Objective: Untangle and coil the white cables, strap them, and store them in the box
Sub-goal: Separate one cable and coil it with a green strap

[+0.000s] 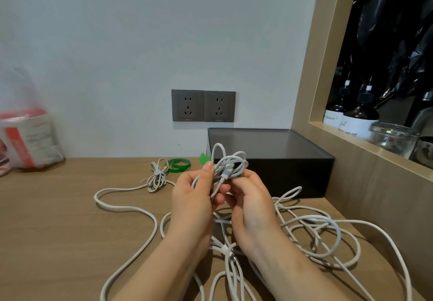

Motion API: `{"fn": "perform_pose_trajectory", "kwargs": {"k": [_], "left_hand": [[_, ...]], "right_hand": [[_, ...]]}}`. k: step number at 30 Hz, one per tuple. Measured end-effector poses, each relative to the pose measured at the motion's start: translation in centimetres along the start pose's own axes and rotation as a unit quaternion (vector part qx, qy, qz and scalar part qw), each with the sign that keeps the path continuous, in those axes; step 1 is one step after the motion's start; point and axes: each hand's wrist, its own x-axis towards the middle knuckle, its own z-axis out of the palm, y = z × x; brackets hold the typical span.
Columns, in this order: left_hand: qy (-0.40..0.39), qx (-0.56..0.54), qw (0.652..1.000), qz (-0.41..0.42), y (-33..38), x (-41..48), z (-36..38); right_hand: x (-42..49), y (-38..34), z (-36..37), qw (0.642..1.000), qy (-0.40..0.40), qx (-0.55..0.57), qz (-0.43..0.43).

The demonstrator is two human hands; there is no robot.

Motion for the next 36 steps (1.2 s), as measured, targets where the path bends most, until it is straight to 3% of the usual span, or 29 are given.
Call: {"fn": "perform_pose_trajectory", "kwargs": {"k": [4,18,23,28,30,33,36], "left_hand": [[0.005,-0.025,1.000,-0.002,0.4,-0.2,0.3],[0.092,-0.060,0.994,-0.001,-0.2,0.5,-0.2],[0.112,-0.017,0.993,0.033,-0.7,1.0,-0.6],[0.071,0.151,0.977,0.130,-0.4,1.3,-1.2],[0.056,0.196,0.965,0.163,-0.3,1.2,-1.2],[0.056,0.211,0.960,0.174,-0.2,1.1,-1.3],[0.090,0.177,0.968,0.156,0.1,1.4,-1.7]], "right_hand": [[0.0,0.0,0.0,1.000,-0.020,0.008,-0.002],[-0.1,0.8,0.1,0.984,0.070,-0.155,-0.043],[-1.0,0.4,0.5,0.948,0.052,-0.282,-0.137],[-1.1,-0.1,0.2,0.918,0.032,-0.340,-0.200],[-1.1,-0.3,-0.1,0.922,0.030,-0.333,-0.197],[-1.3,-0.4,-0.2,0.910,0.011,-0.358,-0.208],[-1.5,-0.3,0.0,0.860,-0.027,-0.452,-0.235]]}}
